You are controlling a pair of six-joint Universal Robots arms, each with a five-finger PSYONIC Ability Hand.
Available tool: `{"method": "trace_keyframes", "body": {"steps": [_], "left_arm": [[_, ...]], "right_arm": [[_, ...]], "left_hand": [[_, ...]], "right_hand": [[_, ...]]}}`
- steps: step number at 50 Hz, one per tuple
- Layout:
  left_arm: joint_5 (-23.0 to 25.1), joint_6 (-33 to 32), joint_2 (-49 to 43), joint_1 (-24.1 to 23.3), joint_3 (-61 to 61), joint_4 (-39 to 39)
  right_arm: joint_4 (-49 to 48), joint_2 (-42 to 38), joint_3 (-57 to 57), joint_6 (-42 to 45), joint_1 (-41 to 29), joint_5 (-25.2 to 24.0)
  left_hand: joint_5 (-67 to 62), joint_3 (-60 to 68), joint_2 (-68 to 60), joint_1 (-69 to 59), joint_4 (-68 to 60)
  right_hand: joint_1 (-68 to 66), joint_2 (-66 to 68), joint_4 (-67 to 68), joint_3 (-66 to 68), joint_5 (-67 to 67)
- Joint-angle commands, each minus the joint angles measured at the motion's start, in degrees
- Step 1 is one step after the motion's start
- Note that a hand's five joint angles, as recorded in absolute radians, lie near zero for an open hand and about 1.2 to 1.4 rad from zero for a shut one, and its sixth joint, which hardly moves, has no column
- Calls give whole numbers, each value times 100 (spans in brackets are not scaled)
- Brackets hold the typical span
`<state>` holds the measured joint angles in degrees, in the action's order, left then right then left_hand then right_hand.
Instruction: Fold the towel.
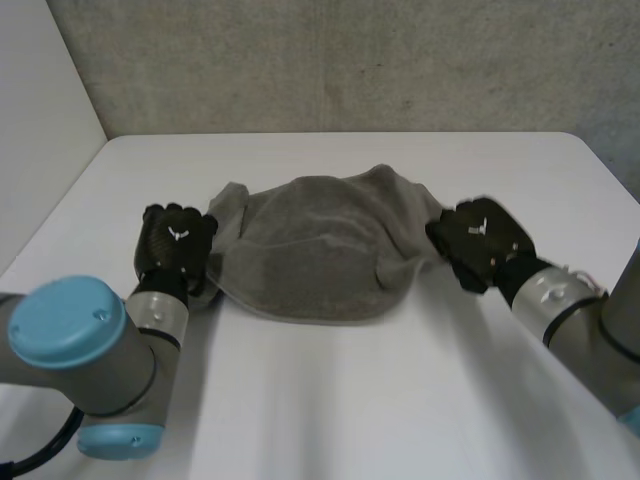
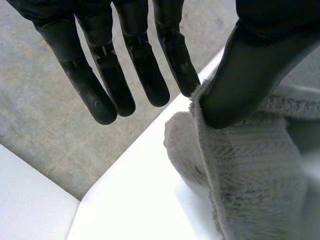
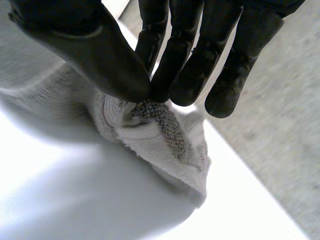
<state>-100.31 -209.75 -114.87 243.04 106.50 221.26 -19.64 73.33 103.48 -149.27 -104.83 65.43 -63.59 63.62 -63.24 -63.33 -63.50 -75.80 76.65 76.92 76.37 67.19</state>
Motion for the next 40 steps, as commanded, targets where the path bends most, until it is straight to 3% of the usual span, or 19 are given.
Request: {"method": "trace_keyframes", "body": {"steps": [1, 11, 16, 22, 27, 31, 35, 40], "left_arm": [[3, -830, -448, -11, 29, 303], [-6, -883, -405, 6, 63, 356], [-6, -883, -387, 33, 142, 452], [-6, -892, -413, 59, 178, 584], [-15, -892, -396, 86, 178, 593], [-15, -892, -378, 86, 196, 655], [-6, -892, -387, 77, 222, 672], [-6, -901, -387, 77, 248, 672]], "right_arm": [[-22, -82, 286, 82, 6, 75], [-40, -82, 304, 12, 208, 128], [-66, -91, 357, -67, 366, 215], [-75, -91, 295, -182, 542, 549], [-84, -82, 251, -182, 771, 743], [-31, -91, 242, -182, 771, 717], [-22, -179, 260, -191, 745, 682], [-31, -399, 260, -182, 745, 647]], "left_hand": [[1946, -949, 911, 920, 938], [3072, -2075, 2037, 2046, 2064], [3057, -2060, 2022, 2032, 2049], [1513, -516, 478, 487, 505], [1476, -479, 441, 450, 468], [1375, -378, 340, 349, 367], [-535, 1532, -1570, -1561, -1544], [-641, 1638, -1676, -1667, -1650]], "right_hand": [[-420, 335, 308, 363, 281], [-420, 335, 308, 363, 281], [-420, 335, 308, 363, 281], [-420, 335, 308, 363, 281], [-420, 335, 308, 363, 281], [-420, 335, 308, 363, 281], [-420, 335, 308, 363, 281], [-420, 335, 308, 363, 281]]}}
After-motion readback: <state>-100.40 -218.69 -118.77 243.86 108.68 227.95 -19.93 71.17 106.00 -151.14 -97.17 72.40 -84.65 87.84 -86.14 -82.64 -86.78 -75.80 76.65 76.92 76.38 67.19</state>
